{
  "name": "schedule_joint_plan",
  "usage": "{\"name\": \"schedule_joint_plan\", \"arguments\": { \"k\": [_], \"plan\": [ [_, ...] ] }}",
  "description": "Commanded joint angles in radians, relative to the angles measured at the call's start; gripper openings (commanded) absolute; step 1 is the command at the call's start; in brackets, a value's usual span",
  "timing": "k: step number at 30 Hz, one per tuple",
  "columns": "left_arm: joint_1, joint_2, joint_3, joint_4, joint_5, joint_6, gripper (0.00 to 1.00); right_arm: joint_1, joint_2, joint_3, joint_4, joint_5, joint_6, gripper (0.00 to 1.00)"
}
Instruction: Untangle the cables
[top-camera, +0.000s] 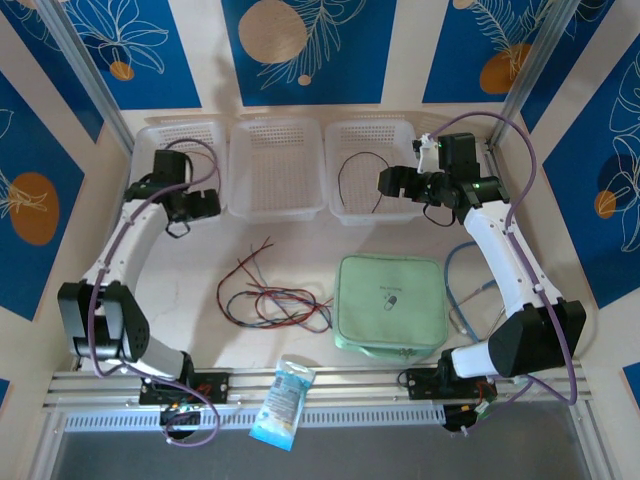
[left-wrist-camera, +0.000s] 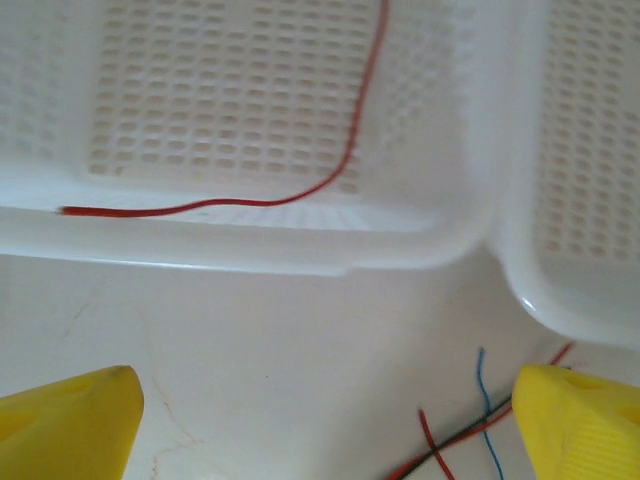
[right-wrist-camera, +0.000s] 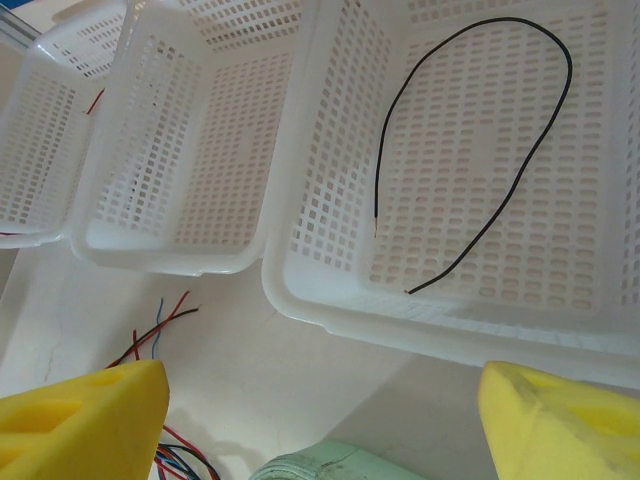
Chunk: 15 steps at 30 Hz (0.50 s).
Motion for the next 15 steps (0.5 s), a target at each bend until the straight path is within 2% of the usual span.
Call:
{"name": "schedule_joint_plan", "arguments": {
  "k": [1,7,15],
  "plan": [
    [0.063,0.044,0.044,-0.023,0.112,-0.036,0.95,0.000,0.000,-0.004,0.009,-0.014,0.000,0.81],
    [0.140,0.145,0.064,0.042,0.191,-0.042,0.94,-0.008,0.000,0.007,0.001,-0.013,-0.004,0.81],
    [0.151,0.217,0.137,0.044,0.220,-0.034,0.94,-0.016,0.004,0.016,-0.009,-0.015,-0.012,0.81]
  ]
}}
